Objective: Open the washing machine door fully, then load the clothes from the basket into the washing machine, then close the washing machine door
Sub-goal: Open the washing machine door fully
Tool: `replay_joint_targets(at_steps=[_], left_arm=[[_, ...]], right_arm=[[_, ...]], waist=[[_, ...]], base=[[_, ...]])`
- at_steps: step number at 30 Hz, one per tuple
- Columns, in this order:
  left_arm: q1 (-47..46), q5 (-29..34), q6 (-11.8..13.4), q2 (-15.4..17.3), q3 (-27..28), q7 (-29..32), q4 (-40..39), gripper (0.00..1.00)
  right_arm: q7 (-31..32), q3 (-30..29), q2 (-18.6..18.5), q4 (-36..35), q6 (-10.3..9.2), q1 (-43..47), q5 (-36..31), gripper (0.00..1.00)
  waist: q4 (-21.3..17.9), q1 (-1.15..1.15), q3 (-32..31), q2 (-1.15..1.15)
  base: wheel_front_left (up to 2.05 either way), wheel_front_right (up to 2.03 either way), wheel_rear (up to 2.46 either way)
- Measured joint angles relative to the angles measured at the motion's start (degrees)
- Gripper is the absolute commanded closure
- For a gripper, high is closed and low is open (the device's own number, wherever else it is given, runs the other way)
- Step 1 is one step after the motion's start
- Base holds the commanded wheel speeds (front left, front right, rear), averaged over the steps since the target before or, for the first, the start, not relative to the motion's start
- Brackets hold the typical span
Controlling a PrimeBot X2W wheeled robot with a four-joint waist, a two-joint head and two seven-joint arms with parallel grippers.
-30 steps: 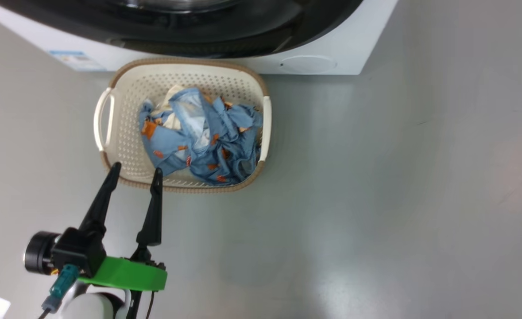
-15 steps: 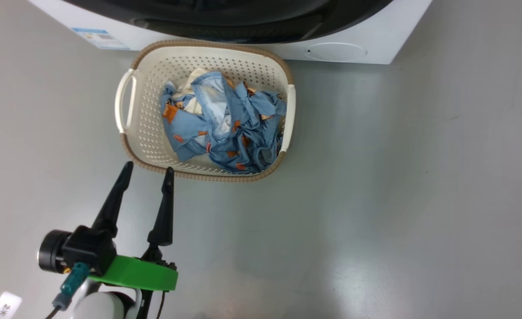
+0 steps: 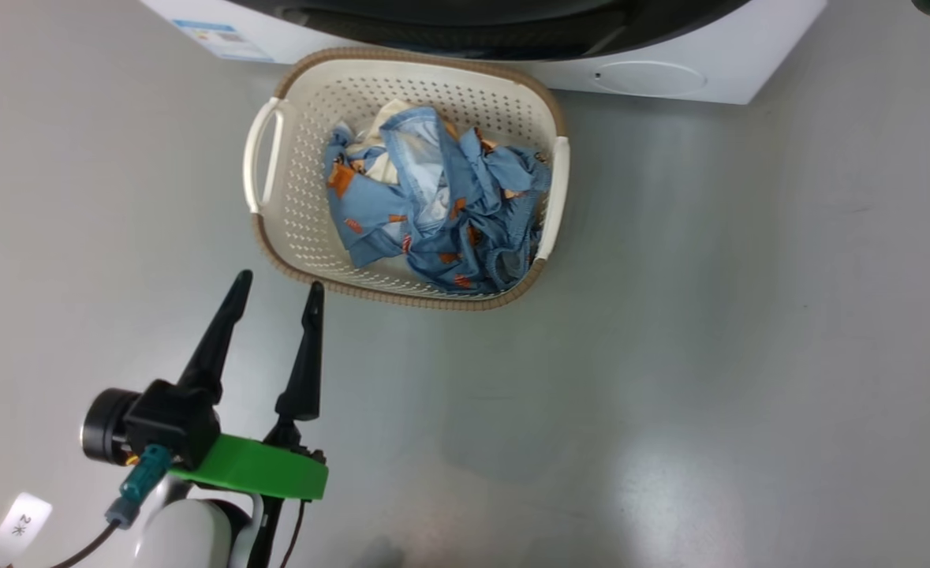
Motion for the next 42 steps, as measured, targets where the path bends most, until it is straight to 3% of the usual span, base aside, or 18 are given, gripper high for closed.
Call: replay_joint_targets(at_steps=[17, 42], left_arm=[[0.1, -0.9, 1.2, -0.2, -1.1, 0.0, 1.0, 0.0], [-0.1, -0.9, 0.4, -0.2, 2.6, 0.0, 0.1, 0.0]], right_arm=[[-0.5, 3.1, -0.8, 2.3, 0.0, -3.5, -0.5, 1.0], [4.0, 9.3, 1.4, 2.5, -0.01, 1.9, 0.3, 1.0]], waist=[[2.4, 0.0, -0.7, 0.0], [-2.9, 0.0, -2.4, 0.0]], base=[[0.0, 0.0, 0.0], [0.0, 0.0, 0.0]])
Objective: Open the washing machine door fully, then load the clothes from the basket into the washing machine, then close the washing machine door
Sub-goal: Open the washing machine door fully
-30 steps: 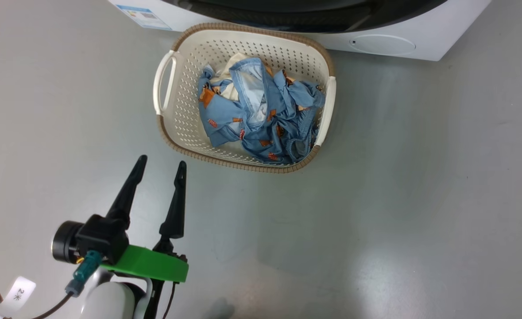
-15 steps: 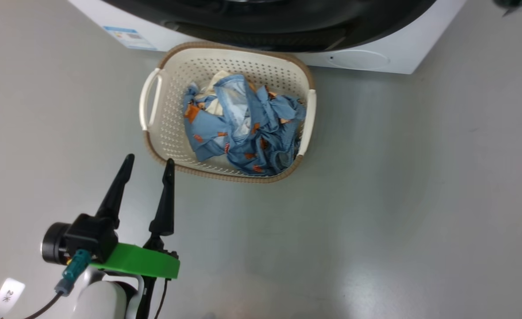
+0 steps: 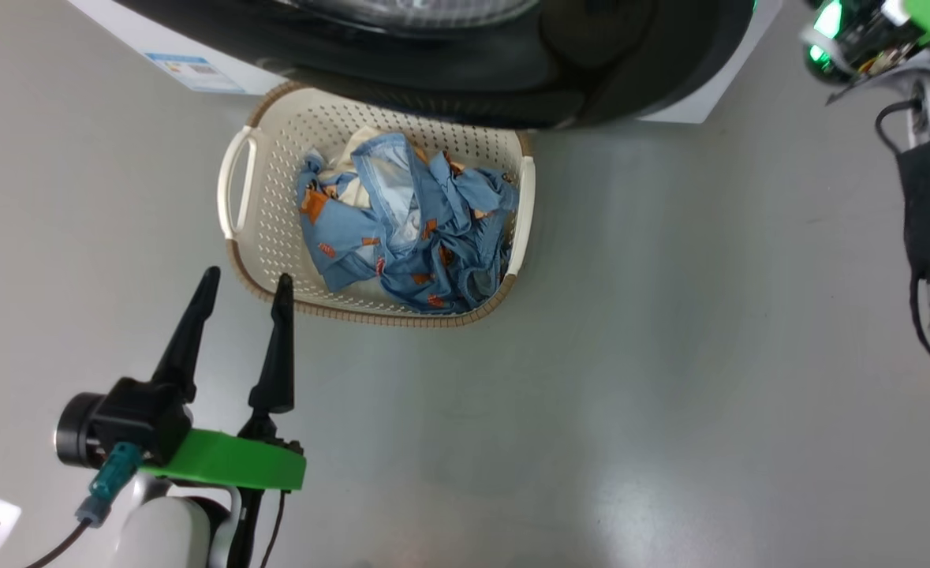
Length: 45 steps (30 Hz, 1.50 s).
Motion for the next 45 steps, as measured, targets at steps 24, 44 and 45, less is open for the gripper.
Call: replay_joint_targets(at_steps=[24, 44, 45], left_arm=[[3.2, 1.1, -0.5, 0.0, 3.3, 0.0, 1.1, 0.0], [8.2, 2.1, -1.0, 0.2, 6.8, 0.0, 2.7, 0.0], [8.4, 2.1, -1.0, 0.2, 6.8, 0.0, 2.8, 0.0]], right_arm=[[10.4, 11.7, 7.6, -10.9, 0.0, 15.6, 2.0, 1.0], [0.1, 28.0, 10.4, -14.4, 0.0, 26.5, 9.8, 1.0], [-0.9, 29.1, 10.4, -14.4, 0.0, 26.7, 10.5, 1.0]], waist=[[-2.2, 0.0, -9.0, 0.0], [-3.6, 0.0, -17.3, 0.0], [-3.6, 0.0, -17.8, 0.0]], base=[[0.0, 0.0, 0.0], [0.0, 0.0, 0.0], [0.0, 0.0, 0.0]])
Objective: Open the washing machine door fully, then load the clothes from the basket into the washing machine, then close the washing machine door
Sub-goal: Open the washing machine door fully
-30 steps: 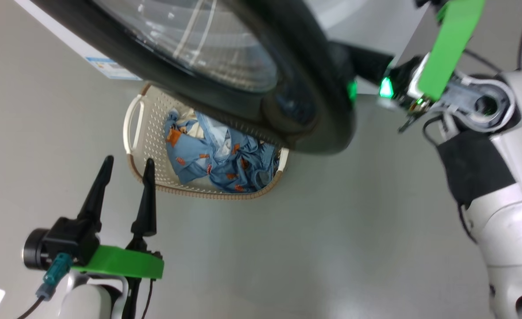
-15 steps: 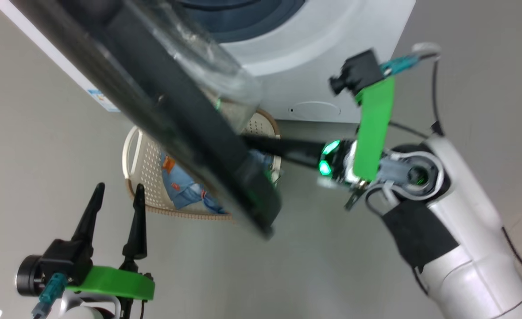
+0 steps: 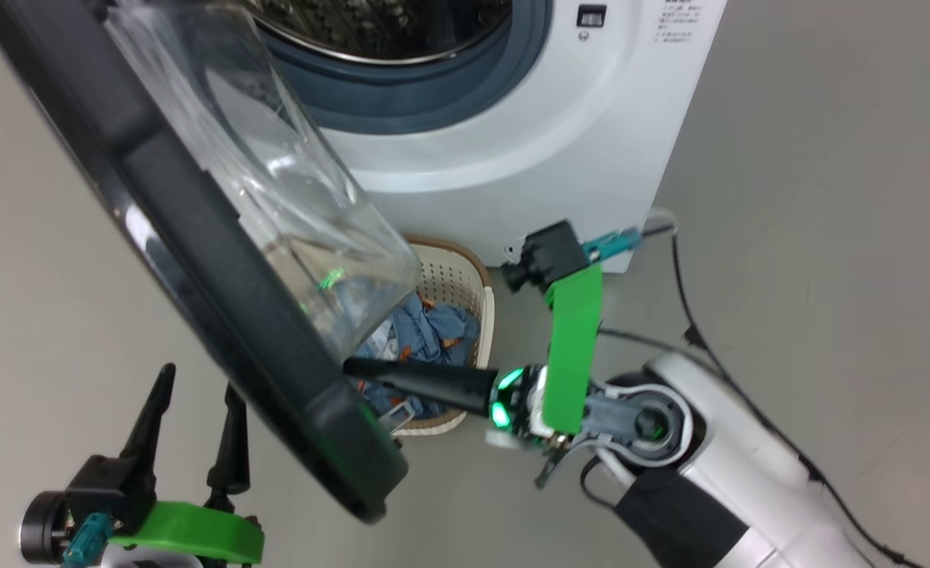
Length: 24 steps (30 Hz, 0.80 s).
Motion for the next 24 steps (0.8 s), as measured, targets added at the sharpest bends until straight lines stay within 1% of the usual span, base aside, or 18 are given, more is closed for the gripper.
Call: replay_joint_targets(at_steps=[3, 8, 15, 16, 18, 19, 21, 22, 23, 24], left_arm=[[0.2, 0.0, 0.0, 0.0, 0.0, 0.0, 0.1, 0.0], [1.1, -0.3, 0.1, 0.0, -0.1, 0.0, 0.2, 0.0], [1.5, -1.1, 0.5, 0.1, 0.5, 0.0, 0.3, 0.0], [1.7, -1.2, 0.5, 0.1, 0.8, 0.0, 0.3, 0.0], [2.4, -1.2, 0.5, 0.1, 1.2, 0.0, 0.5, 0.0], [2.6, -1.2, 0.5, 0.1, 1.4, 0.0, 0.6, 0.0], [2.6, -1.2, 0.5, 0.1, 1.6, 0.0, 0.7, 0.0], [2.7, -1.2, 0.5, 0.1, 1.7, 0.0, 0.7, 0.0], [2.8, -1.2, 0.5, 0.1, 1.8, 0.0, 0.6, 0.0], [3.1, -1.2, 0.6, 0.1, 1.9, 0.0, 0.6, 0.0]], right_arm=[[-3.0, 3.0, 0.1, -0.1, 0.0, 0.8, 1.6, 1.0], [-7.3, 5.9, 0.0, 0.1, 0.0, 0.9, 2.8, 1.0], [-9.8, 6.2, 0.2, 0.5, 0.0, 1.4, 4.1, 1.0], [-10.4, 6.0, 0.3, 0.5, 0.0, 1.9, 4.1, 0.98], [-11.3, 5.5, 0.3, 0.5, 0.0, 2.9, 3.8, 0.62], [-11.7, 5.2, 0.4, 0.5, 0.0, 3.3, 3.6, 0.58], [-12.0, 4.6, 0.4, 0.4, 0.0, 4.0, 3.2, 0.57], [-12.2, 4.3, 0.4, 0.3, 0.0, 4.4, 2.4, 0.53], [-12.6, 4.0, 0.4, 0.2, 0.0, 4.7, 1.2, 0.41], [-12.9, 3.4, 0.5, 0.0, 0.0, 5.1, 0.4, 0.22]], waist=[[0.1, 0.0, -1.2, 0.0], [0.3, 0.0, -2.5, 0.0], [-0.3, 0.0, -4.0, 0.0], [-0.4, 0.0, -4.3, 0.0], [-0.8, 0.0, -4.9, 0.0], [-0.9, 0.0, -5.2, 0.0], [-1.2, 0.0, -5.8, 0.0], [-1.4, 0.0, -6.1, 0.0], [-1.5, 0.0, -6.4, 0.0], [-1.6, 0.0, -6.7, 0.0]], base=[[0.0, 0.0, 0.0], [0.0, 0.0, 0.0], [0.0, 0.0, 0.0], [0.0, 0.0, 0.0], [0.0, 0.0, 0.0], [0.0, 0.0, 0.0], [0.0, 0.0, 0.0], [0.0, 0.0, 0.0], [0.0, 0.0, 0.0], [0.0, 0.0, 0.0]])
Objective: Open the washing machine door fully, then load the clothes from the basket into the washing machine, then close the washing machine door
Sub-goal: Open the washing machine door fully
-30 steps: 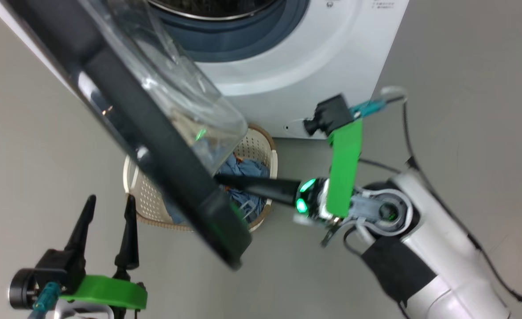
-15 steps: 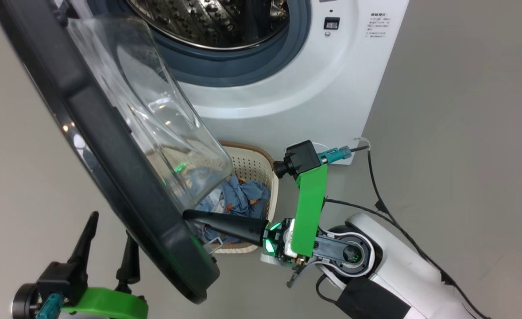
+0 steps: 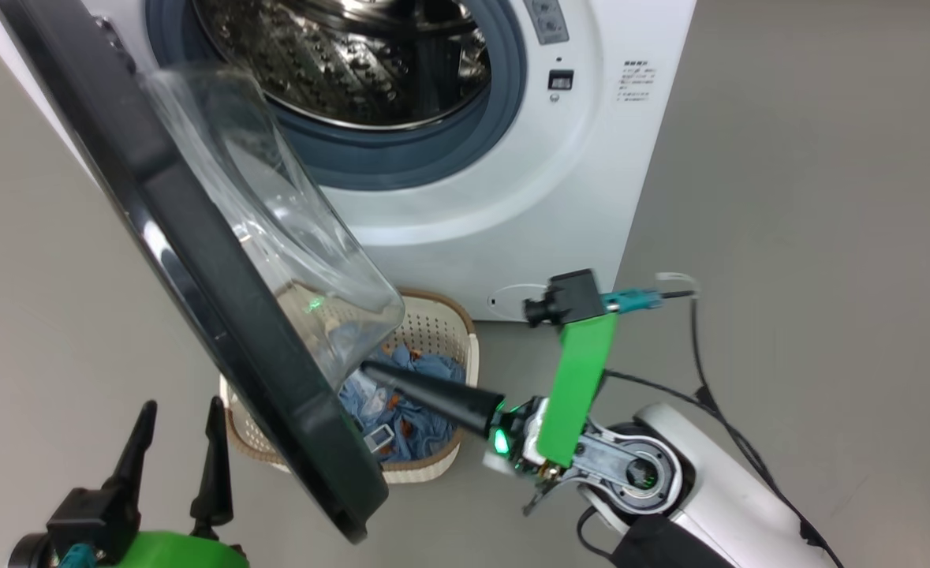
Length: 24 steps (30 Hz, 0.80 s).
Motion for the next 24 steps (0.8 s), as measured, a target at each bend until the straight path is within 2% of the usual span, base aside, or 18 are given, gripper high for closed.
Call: replay_joint_targets(at_steps=[1, 2, 7, 10, 15, 20, 24], left_arm=[[0.3, -0.1, 0.0, 0.0, 0.1, 0.0, 0.0, 0.0], [0.6, -0.2, 0.0, 0.0, 0.3, 0.0, 0.0, 0.0], [1.1, -1.1, 0.5, 0.0, 0.5, 0.0, -0.2, 0.0], [1.9, -2.0, 0.5, 0.0, 0.5, 0.0, -0.2, 0.0], [2.4, -2.4, 0.8, 0.1, 0.5, 0.0, -0.5, 0.0], [3.3, -2.5, 1.0, 0.1, 1.1, 0.0, -1.2, 0.0], [5.4, -2.9, 1.2, 0.1, 2.2, 0.0, -1.4, 0.0]], right_arm=[[-0.6, -0.7, 0.0, -0.3, 0.0, 0.4, -0.9, 0.06], [-1.4, -1.4, 0.0, -0.6, 0.0, 0.7, -2.1, 0.0], [-6.3, -4.4, -1.0, -3.7, 0.0, 2.1, -8.8, 0.0], [-11.7, -5.3, -3.3, -6.8, 0.0, 3.1, -12.9, 0.0], [-24.3, -3.3, -10.5, -9.2, 0.0, 4.2, -22.2, 0.0], [-37.8, 0.9, -18.4, -5.4, 0.0, 6.3, -30.2, 0.0], [-41.4, -1.1, -21.5, -0.8, 0.0, 9.2, -35.9, 0.0]], waist=[[-0.1, 0.0, -0.3, 0.0], [-0.2, 0.0, -0.6, 0.0], [-0.6, 0.0, -2.1, 0.0], [-0.6, 0.0, -3.0, 0.0], [-0.9, 0.0, -3.7, 0.0], [-1.5, 0.0, -4.9, 0.0], [-2.3, 0.0, -5.9, 0.0]], base=[[0.0, 0.0, 0.0], [0.0, 0.0, 0.0], [0.0, 0.0, 0.0], [0.0, 0.0, 0.0], [0.0, 0.0, 0.0], [0.0, 0.0, 0.0], [0.0, 0.0, 0.0]])
